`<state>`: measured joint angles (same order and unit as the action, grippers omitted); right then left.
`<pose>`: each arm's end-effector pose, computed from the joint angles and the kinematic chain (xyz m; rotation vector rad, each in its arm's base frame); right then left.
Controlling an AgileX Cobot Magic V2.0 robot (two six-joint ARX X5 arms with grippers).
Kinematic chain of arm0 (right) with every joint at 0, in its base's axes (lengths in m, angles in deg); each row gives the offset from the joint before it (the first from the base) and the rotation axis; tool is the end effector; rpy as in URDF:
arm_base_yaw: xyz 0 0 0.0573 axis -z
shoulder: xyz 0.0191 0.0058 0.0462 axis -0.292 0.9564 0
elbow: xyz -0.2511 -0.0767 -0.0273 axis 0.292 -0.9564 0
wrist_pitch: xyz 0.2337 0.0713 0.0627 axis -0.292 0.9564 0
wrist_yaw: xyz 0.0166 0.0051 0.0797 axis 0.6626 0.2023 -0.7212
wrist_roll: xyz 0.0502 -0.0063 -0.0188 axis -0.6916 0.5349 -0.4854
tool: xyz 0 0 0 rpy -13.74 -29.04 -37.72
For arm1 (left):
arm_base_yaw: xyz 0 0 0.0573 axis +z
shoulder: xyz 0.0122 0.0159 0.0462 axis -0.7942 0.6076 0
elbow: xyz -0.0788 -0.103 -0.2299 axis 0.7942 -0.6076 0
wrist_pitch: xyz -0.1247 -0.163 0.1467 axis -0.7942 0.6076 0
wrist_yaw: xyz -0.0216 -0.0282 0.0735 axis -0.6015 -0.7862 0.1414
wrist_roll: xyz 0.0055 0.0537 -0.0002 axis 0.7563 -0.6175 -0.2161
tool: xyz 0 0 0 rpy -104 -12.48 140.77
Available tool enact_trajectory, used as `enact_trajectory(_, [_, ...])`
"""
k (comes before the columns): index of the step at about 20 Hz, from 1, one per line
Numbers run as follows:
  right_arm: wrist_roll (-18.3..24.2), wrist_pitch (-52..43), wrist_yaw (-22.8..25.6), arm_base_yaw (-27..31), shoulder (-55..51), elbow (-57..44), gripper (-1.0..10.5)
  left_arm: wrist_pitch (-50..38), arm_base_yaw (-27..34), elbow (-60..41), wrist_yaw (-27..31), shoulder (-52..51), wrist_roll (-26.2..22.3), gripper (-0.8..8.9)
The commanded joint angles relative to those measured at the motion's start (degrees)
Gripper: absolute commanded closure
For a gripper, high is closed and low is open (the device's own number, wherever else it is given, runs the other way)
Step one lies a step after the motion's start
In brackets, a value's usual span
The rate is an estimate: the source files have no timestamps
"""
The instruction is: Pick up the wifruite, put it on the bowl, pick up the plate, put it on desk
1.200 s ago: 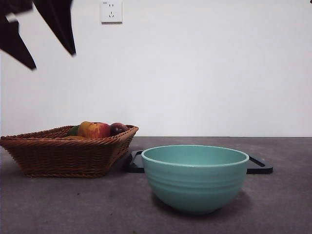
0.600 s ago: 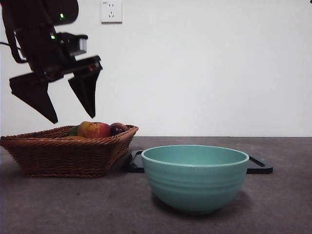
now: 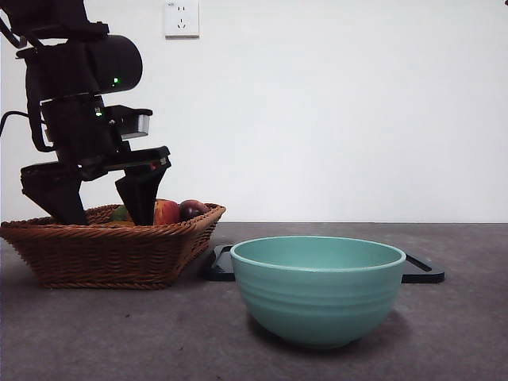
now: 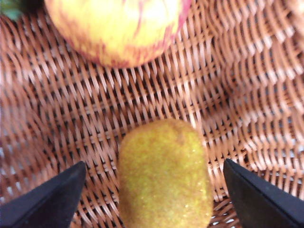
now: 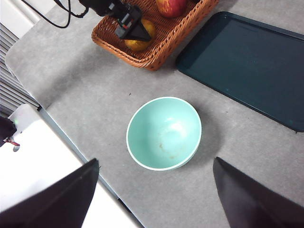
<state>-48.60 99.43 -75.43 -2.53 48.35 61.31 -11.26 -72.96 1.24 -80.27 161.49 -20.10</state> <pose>0.1059 0.0527 0.3345 0.0762 0.7664 0.8185 0.3279 -0.1234 0.2049 0.1453 1.1711 -0.3353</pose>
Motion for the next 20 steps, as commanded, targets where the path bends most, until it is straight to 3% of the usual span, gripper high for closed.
enact_trajectory(1, [-0.4,-0.5,0.0,-0.3,0.2,1.0,5.6,0.1,-0.6,1.3,0.2,1.6,-0.5,4.15])
enact_trajectory(5, [-0.4,-0.5,0.0,-0.3,0.2,1.0,5.6,0.5,-0.8,1.3,0.1,1.6,-0.5,5.47])
enact_trajectory(10, [-0.4,-0.5,0.0,-0.3,0.2,1.0,5.6,2.3,-1.4,1.3,0.1,0.4,-0.2,5.74])
enact_trajectory(16, [-0.4,-0.5,0.0,-0.3,0.2,1.0,5.6,3.4,-4.6,1.3,-0.4,-9.8,-0.2,5.73])
enact_trajectory(20, [-0.4,-0.5,0.0,-0.3,0.2,1.0,5.6,3.7,-9.7,1.3,-5.7,-18.3,0.1,5.73])
